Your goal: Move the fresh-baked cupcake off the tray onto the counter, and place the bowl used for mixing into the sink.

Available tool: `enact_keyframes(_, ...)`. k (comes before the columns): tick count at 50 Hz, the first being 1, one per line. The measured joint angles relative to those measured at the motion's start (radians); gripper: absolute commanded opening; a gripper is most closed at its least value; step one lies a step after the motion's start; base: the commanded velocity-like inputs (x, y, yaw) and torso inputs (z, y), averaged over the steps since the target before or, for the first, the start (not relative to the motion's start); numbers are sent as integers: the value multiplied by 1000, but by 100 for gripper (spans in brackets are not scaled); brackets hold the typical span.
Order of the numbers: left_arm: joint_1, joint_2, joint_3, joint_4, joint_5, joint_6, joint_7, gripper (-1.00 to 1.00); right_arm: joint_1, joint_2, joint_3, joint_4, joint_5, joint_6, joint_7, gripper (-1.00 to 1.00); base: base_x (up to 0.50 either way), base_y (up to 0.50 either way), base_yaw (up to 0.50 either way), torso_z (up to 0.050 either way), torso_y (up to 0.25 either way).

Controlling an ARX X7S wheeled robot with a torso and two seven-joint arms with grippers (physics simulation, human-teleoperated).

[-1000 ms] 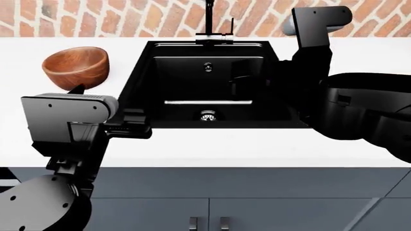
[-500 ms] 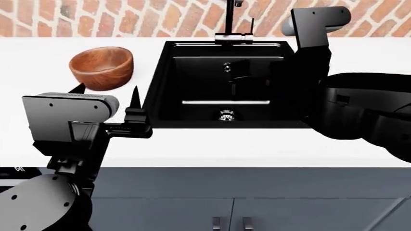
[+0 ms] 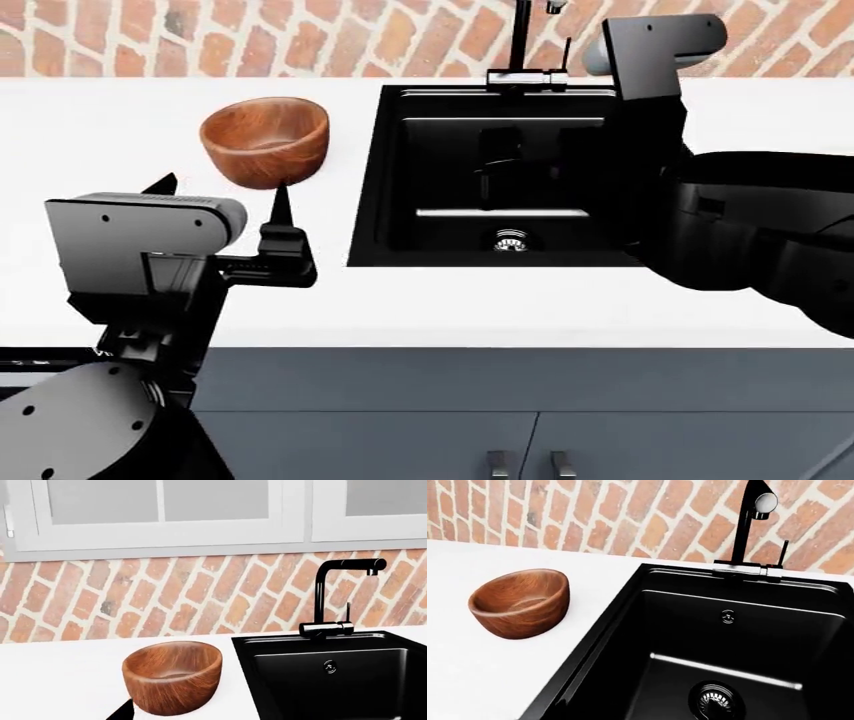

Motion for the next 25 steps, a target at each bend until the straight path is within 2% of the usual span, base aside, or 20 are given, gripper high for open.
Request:
enact_keyframes(3, 0, 0, 0, 0, 0, 0, 0, 100, -1, 0, 1, 0, 0, 0, -1, 100, 0, 229, 0, 0, 0)
enact_keyframes(18, -1, 1, 1, 0, 0, -1, 1, 100, -11, 2, 7, 10, 7, -4, -5, 100, 2, 0, 0, 0, 0)
enact_keyframes(25, -3, 1, 0, -2, 0, -2, 0, 100, -15, 1, 9, 14, 8, -5, -7, 100, 125, 0, 0, 0, 0)
